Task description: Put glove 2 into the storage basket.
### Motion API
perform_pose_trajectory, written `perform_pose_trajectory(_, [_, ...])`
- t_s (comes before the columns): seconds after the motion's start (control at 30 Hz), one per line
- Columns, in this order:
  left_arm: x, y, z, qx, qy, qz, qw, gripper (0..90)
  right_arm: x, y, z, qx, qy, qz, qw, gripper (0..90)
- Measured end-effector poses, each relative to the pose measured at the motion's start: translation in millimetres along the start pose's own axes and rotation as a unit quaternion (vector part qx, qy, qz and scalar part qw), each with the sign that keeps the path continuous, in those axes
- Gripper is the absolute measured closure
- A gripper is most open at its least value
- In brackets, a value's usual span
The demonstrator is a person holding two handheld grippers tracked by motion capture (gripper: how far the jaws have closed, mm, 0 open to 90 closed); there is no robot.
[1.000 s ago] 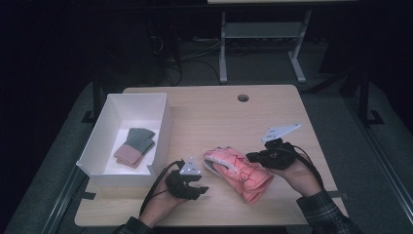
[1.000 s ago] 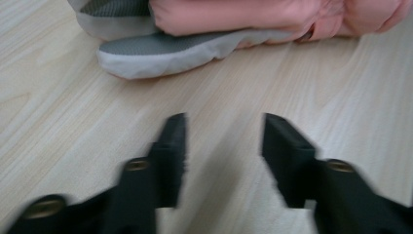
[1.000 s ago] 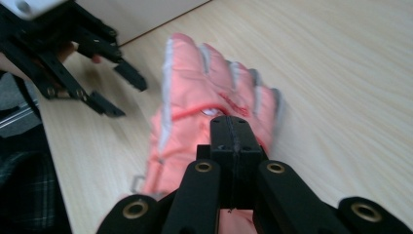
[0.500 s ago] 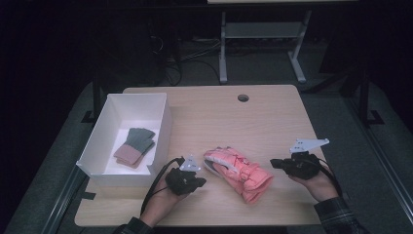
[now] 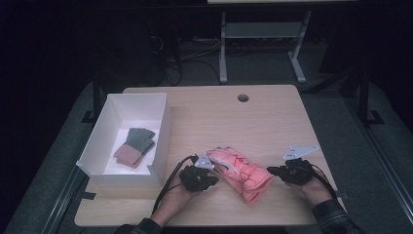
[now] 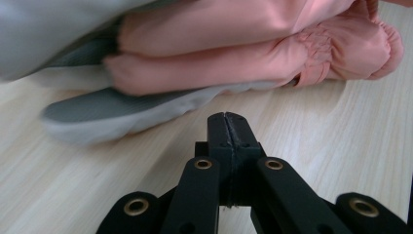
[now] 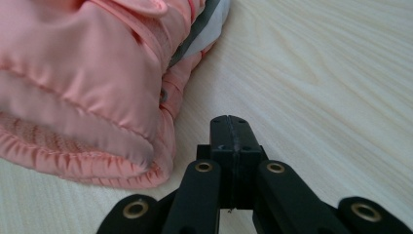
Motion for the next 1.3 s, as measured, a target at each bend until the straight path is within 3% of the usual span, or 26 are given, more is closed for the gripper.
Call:
perform_pose_trajectory(0.3, [19.5,-14.7,-6.4,0.004,0.007,-0.001,1.0,89.9,9.4,-0.3,8.9,-0.007,-0.018,0.011,0.9998,90.0])
perform_pose_trajectory(0.47, [21.2,-17.7,0.2,0.004,0.005,-0.001,1.0,89.8,10.9,4.3,15.5,-0.002,-0.033,0.018,0.9993,90.0])
perform_pose_trajectory(0.5, [22.1,-19.3,0.8,-0.005,0.004,-0.007,1.0,89.9,11.2,4.9,16.8,-0.003,-0.034,0.016,0.9993,90.0])
perform_pose_trajectory(0.53, [21.4,-19.1,3.7,0.001,0.004,-0.001,1.0,89.9,11.1,5.4,18.9,-0.003,-0.037,0.016,0.9992,90.0])
perform_pose_trajectory(0.8, [23.4,-23.8,15.9,-0.007,0.006,-0.004,1.0,89.8,12.5,9.1,43.4,0.004,-0.065,0.025,0.9976,90.0])
perform_pose_trajectory(0.9, [24.3,-25.8,21.3,0.003,0.007,0.0,1.0,89.9,13.2,10.1,52.3,0.004,-0.069,0.026,0.9973,90.0])
perform_pose_trajectory(1.13, [21.2,-25.3,24.9,0.012,0.017,-0.002,0.9998,89.9,15.4,7.8,71.6,0.001,-0.08,0.023,0.9965,90.0])
perform_pose_trajectory(1.3, [19.2,-26.8,24.3,0.001,0.021,-0.013,0.9997,89.9,24.2,3.4,91.0,-0.014,-0.101,0.023,0.9946,90.0])
Point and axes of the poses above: each handheld gripper's, and its own axes: x roughly forward along the jaws, y roughly out of its underside, z roughly to its left, the point moved 9 cm from there along x, roughly forward along the jaws, and after that the axes turned 2 degrees about -y, right-handed, at the moved point
